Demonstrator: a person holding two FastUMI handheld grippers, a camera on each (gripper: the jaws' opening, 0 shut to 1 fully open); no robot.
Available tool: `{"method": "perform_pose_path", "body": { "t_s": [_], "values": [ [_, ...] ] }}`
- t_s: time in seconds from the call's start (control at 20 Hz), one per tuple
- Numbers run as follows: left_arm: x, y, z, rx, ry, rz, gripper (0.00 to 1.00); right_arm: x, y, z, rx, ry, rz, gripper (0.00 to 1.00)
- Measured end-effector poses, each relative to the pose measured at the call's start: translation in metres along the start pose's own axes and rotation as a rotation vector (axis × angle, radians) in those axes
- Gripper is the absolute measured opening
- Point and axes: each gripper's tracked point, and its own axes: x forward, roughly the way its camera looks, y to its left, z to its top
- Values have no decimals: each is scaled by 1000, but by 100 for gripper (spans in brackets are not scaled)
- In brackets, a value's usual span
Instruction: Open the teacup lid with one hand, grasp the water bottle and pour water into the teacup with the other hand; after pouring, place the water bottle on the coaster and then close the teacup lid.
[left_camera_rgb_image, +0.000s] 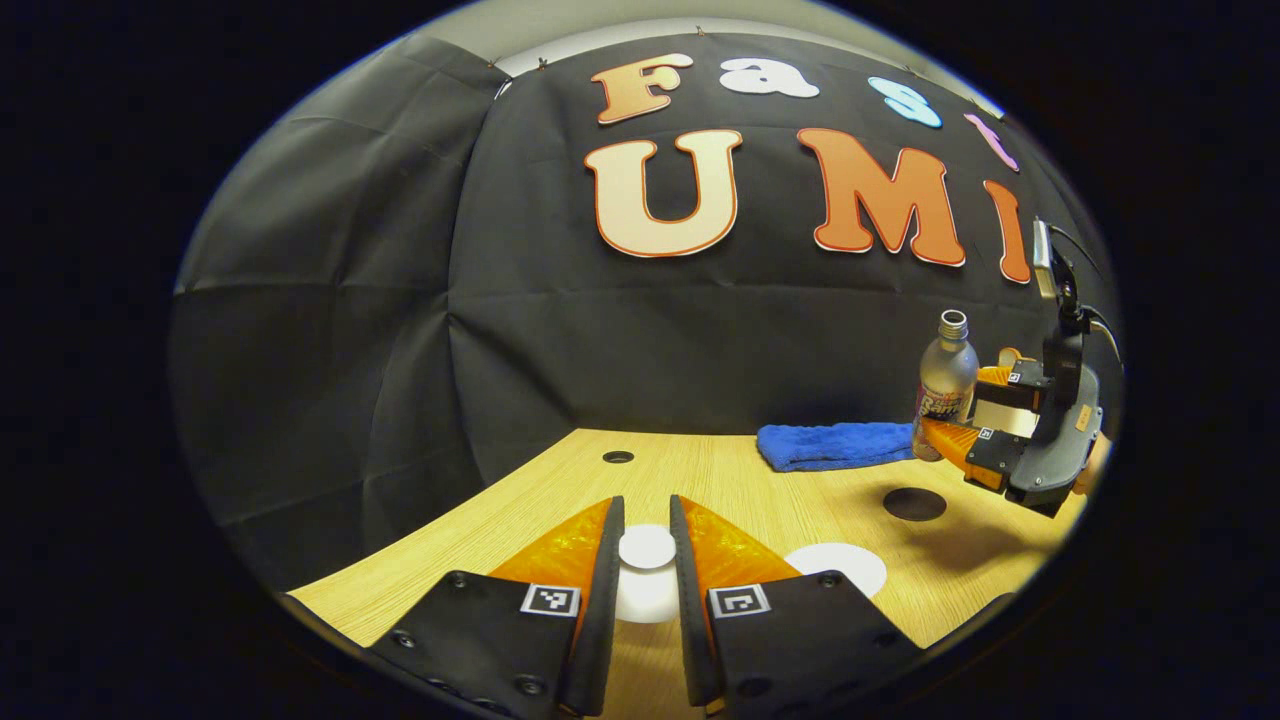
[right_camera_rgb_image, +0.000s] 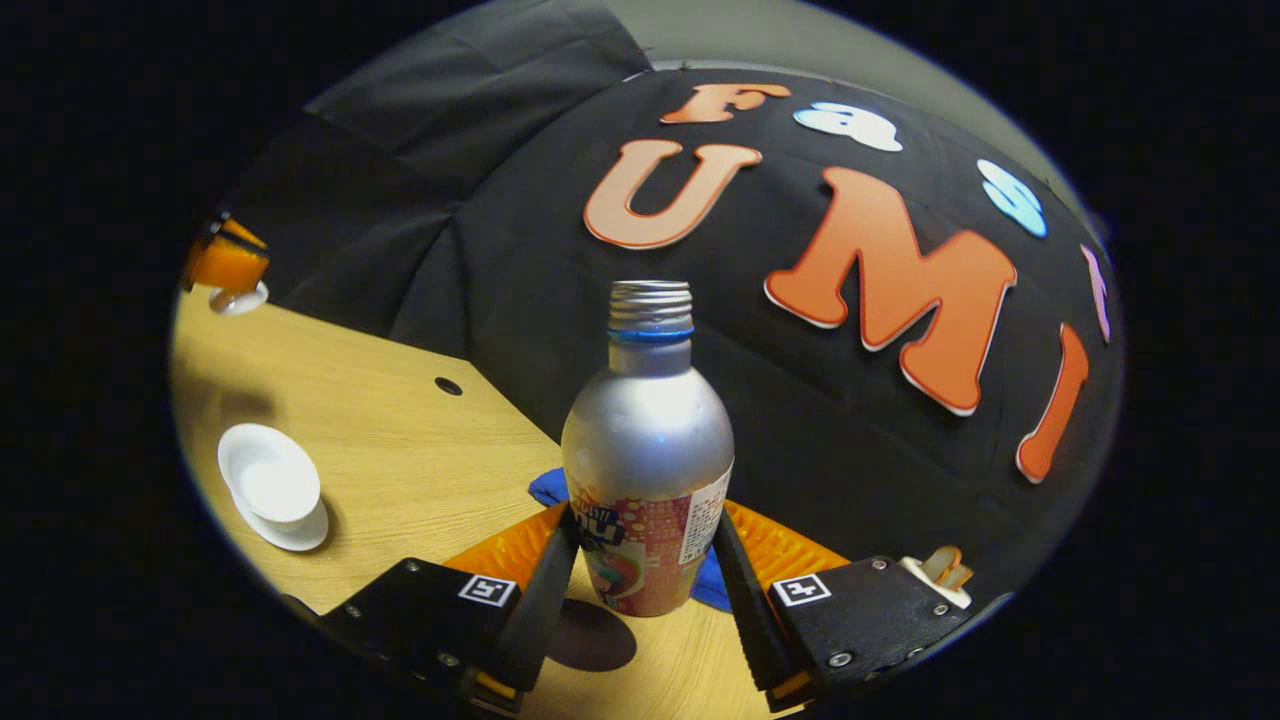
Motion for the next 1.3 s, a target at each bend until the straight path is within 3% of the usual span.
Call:
{"method": "perform_pose_path", "body": {
  "t_s": [0.3, 0.5, 0.65, 1.05, 1.15, 1.25, 1.3],
  "values": [
    [4, -18, 2, -16, 2, -28, 33, 9, 2, -39, 250, 100, 36, 78],
    [4, -28, 6, -22, 6, -42, 33, 14, 6, -62, 326, 163, 53, 78],
    [4, -34, 6, -22, 10, -49, 30, 15, 7, -72, 327, 189, 52, 78],
    [11, -63, 4, -57, 33, -108, 33, 15, 10, -90, 371, 244, 56, 81],
    [14, -76, 2, -68, 44, -140, 30, 12, 12, -91, 372, 248, 75, 85],
    [17, -89, -2, -80, 55, -175, 30, 5, 10, -87, 363, 243, 77, 98],
    [17, -96, -2, -82, 58, -191, 33, 2, 8, -84, 359, 234, 77, 98]
  ]
}}
